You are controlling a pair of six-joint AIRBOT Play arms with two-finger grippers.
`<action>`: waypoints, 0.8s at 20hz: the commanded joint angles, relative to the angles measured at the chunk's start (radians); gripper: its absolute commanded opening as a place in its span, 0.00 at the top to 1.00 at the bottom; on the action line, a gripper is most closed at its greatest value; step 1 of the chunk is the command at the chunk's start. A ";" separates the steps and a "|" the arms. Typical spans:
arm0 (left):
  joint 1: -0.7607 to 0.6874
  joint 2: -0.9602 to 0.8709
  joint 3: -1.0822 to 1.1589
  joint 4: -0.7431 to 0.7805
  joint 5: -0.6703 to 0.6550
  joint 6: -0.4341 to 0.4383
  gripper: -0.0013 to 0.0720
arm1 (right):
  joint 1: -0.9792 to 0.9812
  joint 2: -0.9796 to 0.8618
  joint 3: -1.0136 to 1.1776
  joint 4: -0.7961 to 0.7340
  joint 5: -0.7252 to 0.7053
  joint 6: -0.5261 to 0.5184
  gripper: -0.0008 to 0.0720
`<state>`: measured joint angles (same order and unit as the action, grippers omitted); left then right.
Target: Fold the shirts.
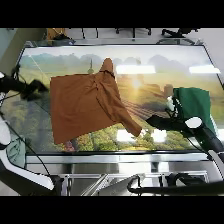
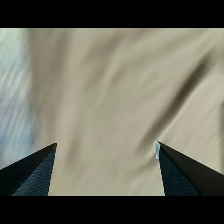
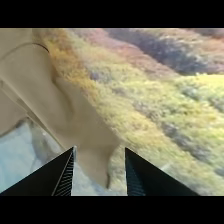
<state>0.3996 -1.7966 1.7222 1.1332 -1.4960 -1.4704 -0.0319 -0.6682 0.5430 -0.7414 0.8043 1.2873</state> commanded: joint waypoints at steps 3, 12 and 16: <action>0.088 0.286 -0.574 0.123 0.029 -0.038 0.02 | -0.060 -0.002 0.002 0.001 0.179 -0.097 0.24; -0.045 0.417 -1.027 0.119 0.328 -0.019 0.02 | -0.058 -0.189 0.002 0.201 0.235 -0.346 0.21; -0.101 0.417 -1.031 0.121 0.376 -0.021 0.02 | -0.057 -0.327 0.002 0.301 0.217 -0.461 0.21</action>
<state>0.3378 -1.3815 0.7197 1.2274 -1.2808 -1.4960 -0.0895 -0.9073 0.5446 -0.5312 1.0237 0.9302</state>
